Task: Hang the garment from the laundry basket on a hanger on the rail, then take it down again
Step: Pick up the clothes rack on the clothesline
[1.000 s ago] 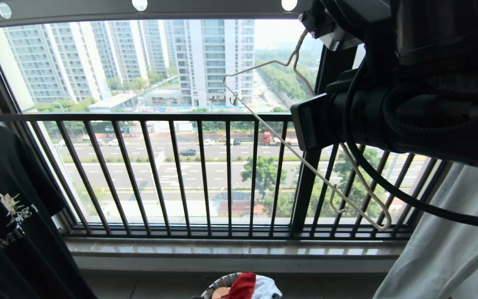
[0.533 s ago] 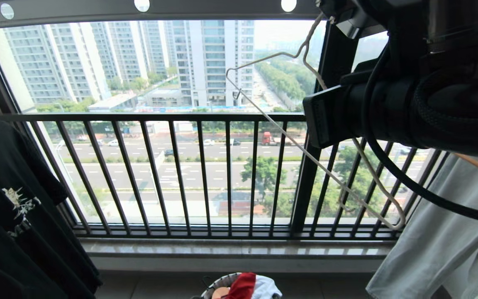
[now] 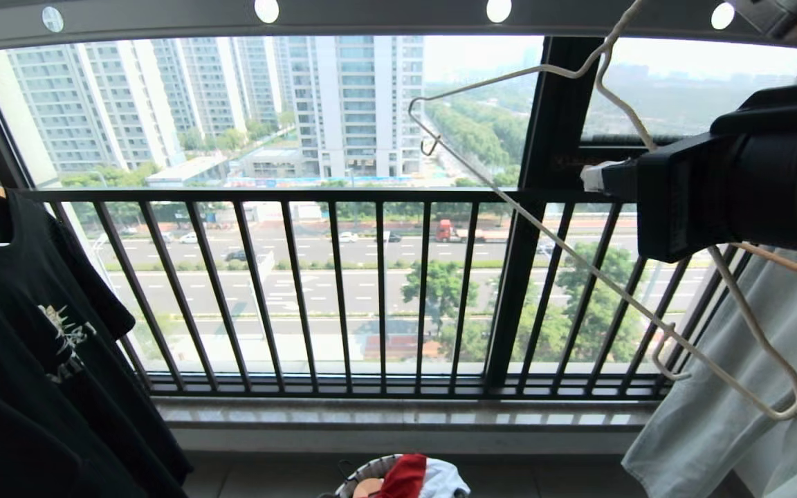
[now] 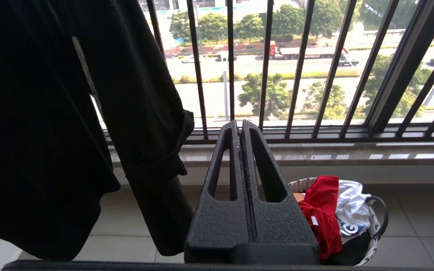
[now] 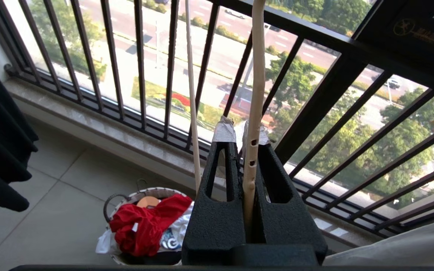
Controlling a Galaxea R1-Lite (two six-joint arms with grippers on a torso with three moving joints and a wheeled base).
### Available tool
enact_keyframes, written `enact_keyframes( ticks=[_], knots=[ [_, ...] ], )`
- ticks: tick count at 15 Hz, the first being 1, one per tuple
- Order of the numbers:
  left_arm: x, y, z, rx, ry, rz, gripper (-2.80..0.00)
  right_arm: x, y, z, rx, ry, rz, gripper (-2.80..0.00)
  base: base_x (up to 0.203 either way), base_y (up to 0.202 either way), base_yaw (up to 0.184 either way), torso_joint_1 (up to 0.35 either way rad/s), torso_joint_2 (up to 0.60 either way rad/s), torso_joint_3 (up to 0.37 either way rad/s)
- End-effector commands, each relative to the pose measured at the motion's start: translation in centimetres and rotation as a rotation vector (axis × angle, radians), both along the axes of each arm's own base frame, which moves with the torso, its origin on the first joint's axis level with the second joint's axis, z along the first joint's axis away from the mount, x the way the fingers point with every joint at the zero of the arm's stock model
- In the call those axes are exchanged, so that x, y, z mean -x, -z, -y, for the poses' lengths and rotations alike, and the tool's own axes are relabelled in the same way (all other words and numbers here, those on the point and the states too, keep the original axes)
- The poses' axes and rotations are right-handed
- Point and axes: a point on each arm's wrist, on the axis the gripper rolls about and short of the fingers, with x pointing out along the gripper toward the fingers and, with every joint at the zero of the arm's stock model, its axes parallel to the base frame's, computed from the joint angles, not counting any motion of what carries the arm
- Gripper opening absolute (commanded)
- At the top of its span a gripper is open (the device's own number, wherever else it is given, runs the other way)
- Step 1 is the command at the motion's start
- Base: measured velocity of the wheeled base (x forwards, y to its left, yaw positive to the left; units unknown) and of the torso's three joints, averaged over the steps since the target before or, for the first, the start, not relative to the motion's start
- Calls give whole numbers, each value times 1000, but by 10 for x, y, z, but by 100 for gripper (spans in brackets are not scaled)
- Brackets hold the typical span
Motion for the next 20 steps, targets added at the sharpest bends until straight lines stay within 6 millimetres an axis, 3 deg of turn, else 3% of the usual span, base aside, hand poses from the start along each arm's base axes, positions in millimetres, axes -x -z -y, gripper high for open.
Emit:
enact_keyframes(
  ticks=[1, 6, 10, 14, 20],
  knots=[
    [0, 0, 0, -2, 0, -1, -280, 15, 1, 19, -16, -21, 3, -280, 0, 0, 0, 0, 0, 0],
    [0, 0, 0, 0, 0, -1, -280, 34, 58, 35, 25, -295, -143, -280, 0, 0, 0, 0, 0, 0],
    [0, 0, 0, 0, -2, -1, -280, 33, 62, 39, -49, -501, -213, -280, 0, 0, 0, 0, 0, 0],
    [0, 0, 0, 0, -1, -2, -280, 9, 68, 44, -115, -576, -282, -280, 0, 0, 0, 0, 0, 0],
    [0, 0, 0, 0, 0, -2, -280, -21, 82, 28, -142, -608, -236, -280, 0, 0, 0, 0, 0, 0]
  ],
)
